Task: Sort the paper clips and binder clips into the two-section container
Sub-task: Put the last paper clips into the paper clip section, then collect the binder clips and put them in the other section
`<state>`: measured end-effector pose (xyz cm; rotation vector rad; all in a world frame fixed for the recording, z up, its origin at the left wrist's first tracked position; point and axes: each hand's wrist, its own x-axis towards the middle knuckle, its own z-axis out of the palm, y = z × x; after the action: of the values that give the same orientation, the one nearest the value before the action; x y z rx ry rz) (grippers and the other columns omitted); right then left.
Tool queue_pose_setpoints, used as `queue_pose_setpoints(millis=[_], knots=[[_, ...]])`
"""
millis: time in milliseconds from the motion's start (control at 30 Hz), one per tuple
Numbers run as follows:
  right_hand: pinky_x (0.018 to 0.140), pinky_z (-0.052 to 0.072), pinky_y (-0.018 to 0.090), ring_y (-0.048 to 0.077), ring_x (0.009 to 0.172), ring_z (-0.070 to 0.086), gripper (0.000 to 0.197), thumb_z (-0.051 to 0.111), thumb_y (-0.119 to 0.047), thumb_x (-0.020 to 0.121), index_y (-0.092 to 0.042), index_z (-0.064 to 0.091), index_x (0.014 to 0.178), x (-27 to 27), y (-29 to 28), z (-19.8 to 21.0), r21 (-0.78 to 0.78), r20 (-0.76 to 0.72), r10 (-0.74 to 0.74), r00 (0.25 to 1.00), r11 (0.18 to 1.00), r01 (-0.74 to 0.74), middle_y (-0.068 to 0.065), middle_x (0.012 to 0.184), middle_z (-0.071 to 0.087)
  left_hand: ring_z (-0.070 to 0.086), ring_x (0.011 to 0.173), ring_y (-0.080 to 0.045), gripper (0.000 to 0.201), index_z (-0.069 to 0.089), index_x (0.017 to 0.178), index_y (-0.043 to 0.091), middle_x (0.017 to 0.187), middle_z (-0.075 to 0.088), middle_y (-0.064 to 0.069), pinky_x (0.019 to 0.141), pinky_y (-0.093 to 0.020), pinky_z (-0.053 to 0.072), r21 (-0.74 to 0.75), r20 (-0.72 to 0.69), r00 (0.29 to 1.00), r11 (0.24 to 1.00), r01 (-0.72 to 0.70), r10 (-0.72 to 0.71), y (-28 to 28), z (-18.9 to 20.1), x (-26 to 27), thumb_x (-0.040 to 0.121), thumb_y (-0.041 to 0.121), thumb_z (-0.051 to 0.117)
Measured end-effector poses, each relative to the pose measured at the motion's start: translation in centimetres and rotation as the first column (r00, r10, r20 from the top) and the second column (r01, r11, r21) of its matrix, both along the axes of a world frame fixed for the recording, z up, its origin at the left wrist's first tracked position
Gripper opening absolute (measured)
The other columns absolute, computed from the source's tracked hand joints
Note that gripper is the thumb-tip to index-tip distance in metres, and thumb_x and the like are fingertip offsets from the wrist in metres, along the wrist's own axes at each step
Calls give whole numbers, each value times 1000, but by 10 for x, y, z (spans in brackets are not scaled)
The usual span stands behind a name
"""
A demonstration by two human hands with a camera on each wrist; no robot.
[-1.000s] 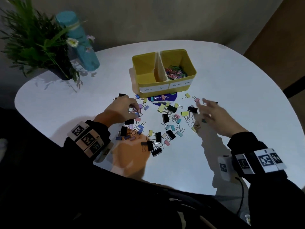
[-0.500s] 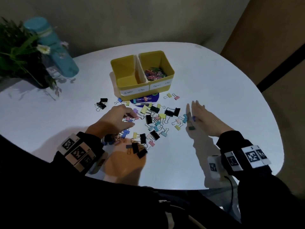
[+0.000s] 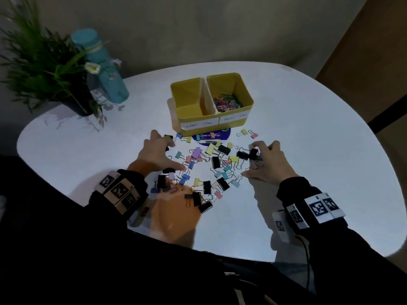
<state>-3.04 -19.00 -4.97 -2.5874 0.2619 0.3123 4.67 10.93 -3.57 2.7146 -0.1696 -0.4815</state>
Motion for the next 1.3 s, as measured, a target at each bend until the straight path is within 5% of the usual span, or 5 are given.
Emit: queue_pose_setpoints(millis=[233, 433, 733, 1000, 1300], knots=[[98, 46, 45, 37, 108, 49, 35, 70, -18, 80, -21, 53, 111, 18, 9, -7, 103, -36, -42, 998, 994, 45, 9, 116, 33, 54, 79, -20, 18, 72, 84, 5, 85, 53, -3, 70, -26, 42, -148, 64, 997, 988, 52, -43, -7, -3, -2, 72, 13, 82], [93, 44, 37, 34, 101, 52, 32, 75, -20, 75, -15, 54, 98, 25, 12, -2, 54, -23, -10, 1000, 998, 11, 8, 110, 36, 55, 58, -19, 26, 62, 87, 1, 83, 56, -11, 45, -18, 50, -379, -49, 999, 925, -29, 11, 0, 2, 0, 71, 3, 82], [95, 44, 40, 37, 100, 53, 13, 62, -16, 85, -15, 55, 96, 30, 11, -5, -22, -19, 27, 999, 999, -27, 15, 117, 40, 38, 113, -21, 116, 35, 139, 34, 122, 31, -2, 99, -40, 44, 66, -287, 914, 946, 318, -288, 9, 18, -16, 40, 41, 95], [89, 39, 32, 33, 104, 50, 11, 58, -11, 87, -10, 60, 98, 34, 7, -8, -10, -39, 34, 999, 999, -34, 17, 118, 41, 43, 97, -20, 53, 64, 115, 22, 104, 39, -3, 82, -27, 42, -81, -145, 928, 939, 336, -344, 27, 7, -13, 67, 10, 83], [80, 35, 26, 31, 107, 54, 6, 56, -15, 89, -12, 61, 87, 43, 0, -5, 165, -42, -22, 999, 986, 28, 19, 115, 59, 47, 84, -16, 29, 67, 96, 16, 89, 48, -2, 70, -26, 34, -159, -8, 972, 960, 232, -236, 27, -1, -11, 73, 33, 71]])
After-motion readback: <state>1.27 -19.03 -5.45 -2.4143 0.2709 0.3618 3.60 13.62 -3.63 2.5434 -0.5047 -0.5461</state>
